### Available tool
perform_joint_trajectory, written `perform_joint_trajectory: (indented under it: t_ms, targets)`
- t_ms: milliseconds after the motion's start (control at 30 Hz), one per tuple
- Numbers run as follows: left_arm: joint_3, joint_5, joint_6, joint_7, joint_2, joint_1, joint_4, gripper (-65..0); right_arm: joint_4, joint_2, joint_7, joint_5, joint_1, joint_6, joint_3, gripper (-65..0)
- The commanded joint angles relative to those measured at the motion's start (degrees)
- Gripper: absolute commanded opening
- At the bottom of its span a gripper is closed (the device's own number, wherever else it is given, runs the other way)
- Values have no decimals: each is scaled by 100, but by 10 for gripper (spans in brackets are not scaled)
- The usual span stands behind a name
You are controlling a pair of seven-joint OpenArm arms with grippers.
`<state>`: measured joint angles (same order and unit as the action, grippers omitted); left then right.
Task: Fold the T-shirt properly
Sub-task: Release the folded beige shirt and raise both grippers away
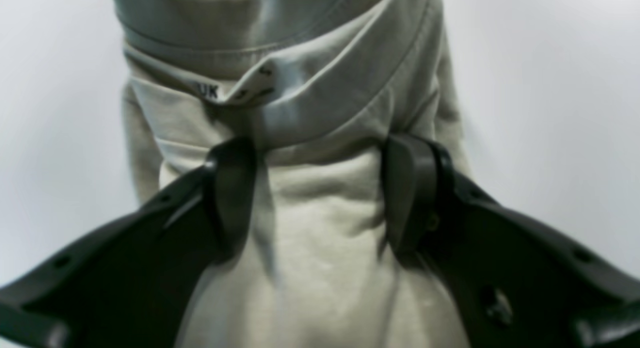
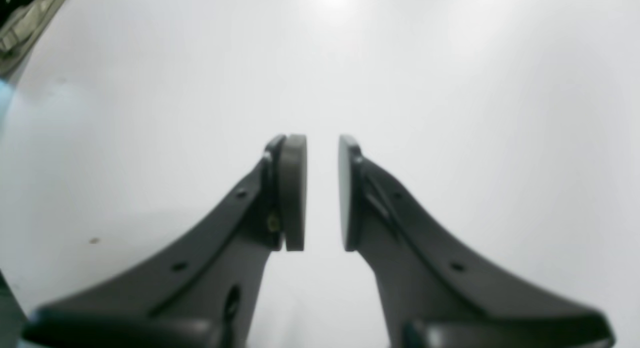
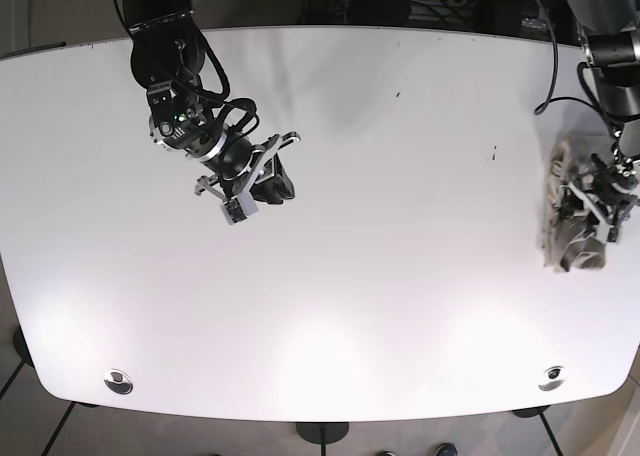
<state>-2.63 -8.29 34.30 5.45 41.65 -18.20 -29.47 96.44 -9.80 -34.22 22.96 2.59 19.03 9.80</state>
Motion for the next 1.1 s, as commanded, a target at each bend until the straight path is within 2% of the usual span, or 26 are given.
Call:
perform_joint_trajectory:
  t_ms: [33, 100, 267, 333, 433, 467, 600, 700, 800, 867, 1000, 1100]
  targets:
    - [30, 421, -85, 101, 393, 48, 227, -282, 189, -9, 147, 100, -96, 18, -18, -549]
    - [22, 421, -85, -154, 789, 57, 288, -282, 338, -9, 138, 100, -96, 9, -18, -549]
    - [22, 377, 3, -550, 1229, 426, 262, -282, 417, -9, 138, 100, 0, -17, -9, -549]
    - [-14, 368, 539, -594, 1325, 444, -160, -282, 505, 0, 138, 64, 27, -26, 0, -549]
    - [-207, 368, 570, -515, 1281, 760, -1145, -285, 531, 9, 165, 56, 159, -26, 0, -549]
    - [-585, 368, 570, -207, 1246, 1050, -1813, -285, 531, 9, 165, 56, 176, -26, -26, -549]
    - [-1350, 412, 570, 892, 420, 1464, -4064, -285, 663, -70, 173, 47, 370, -26, -308, -549]
    - [-1315, 421, 570, 927, -125, 1481, -4793, -285, 848, -44, 173, 38, 475, -35, -387, -549]
    - [-822, 438, 570, 918, -785, 1464, -5488, -285, 892, -158, 173, -50, 598, -35, -510, -549]
    - [-594, 658, 570, 936, -1119, 1472, -5901, -285, 1015, -97, 173, -314, 730, -35, -695, -549]
    - [-304, 1247, 249, 962, -2095, 1683, -6639, -283, 1200, 79, 173, -806, 959, -26, -870, -549]
    - [-418, 1273, 240, 1033, -2657, 2123, -7343, -282, 1455, 79, 173, -788, 1196, -26, -967, -549]
